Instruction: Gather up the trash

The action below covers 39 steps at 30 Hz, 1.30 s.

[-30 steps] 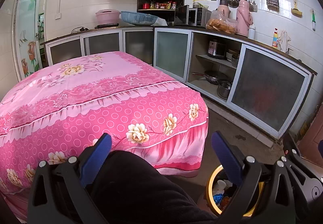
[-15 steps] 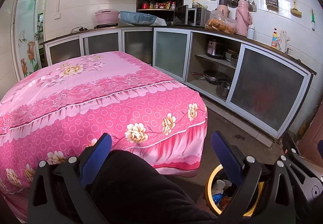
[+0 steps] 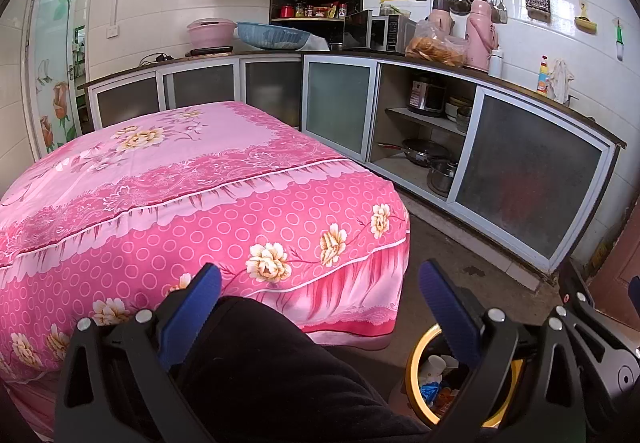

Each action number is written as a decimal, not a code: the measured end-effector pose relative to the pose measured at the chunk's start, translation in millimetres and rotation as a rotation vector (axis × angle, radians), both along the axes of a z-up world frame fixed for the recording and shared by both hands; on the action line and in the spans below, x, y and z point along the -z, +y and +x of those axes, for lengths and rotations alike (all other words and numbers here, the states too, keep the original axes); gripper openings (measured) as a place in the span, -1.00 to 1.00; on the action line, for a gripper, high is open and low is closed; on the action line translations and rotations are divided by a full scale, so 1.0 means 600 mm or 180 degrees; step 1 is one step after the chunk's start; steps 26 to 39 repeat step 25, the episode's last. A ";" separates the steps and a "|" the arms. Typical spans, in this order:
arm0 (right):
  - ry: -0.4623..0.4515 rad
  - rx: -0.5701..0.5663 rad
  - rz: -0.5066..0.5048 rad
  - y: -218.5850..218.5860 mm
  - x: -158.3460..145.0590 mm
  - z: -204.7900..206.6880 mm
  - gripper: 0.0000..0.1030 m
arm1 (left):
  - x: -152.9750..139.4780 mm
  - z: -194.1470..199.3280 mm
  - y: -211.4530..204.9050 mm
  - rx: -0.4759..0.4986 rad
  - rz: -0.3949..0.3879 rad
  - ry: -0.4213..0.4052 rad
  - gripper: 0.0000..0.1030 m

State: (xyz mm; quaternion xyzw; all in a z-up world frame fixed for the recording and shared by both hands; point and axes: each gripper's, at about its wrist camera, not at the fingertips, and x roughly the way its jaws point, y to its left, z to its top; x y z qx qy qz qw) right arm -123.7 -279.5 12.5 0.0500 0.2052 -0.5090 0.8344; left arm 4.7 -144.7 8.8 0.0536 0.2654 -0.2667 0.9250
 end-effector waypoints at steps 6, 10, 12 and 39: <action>0.0000 0.0004 0.0012 0.003 0.000 -0.001 0.84 | 0.000 0.000 0.000 0.0009 -0.0009 0.0001 0.85; -0.0006 0.0009 0.0012 0.001 0.000 -0.002 0.84 | 0.000 -0.007 0.000 0.0008 -0.0033 -0.0039 0.85; -0.0006 0.0008 0.0010 0.004 0.000 -0.002 0.84 | -0.002 -0.009 -0.001 0.0022 -0.0035 -0.0065 0.85; -0.0009 0.0008 0.0017 0.002 -0.002 -0.004 0.84 | -0.002 0.001 0.003 -0.0007 -0.0010 -0.0008 0.85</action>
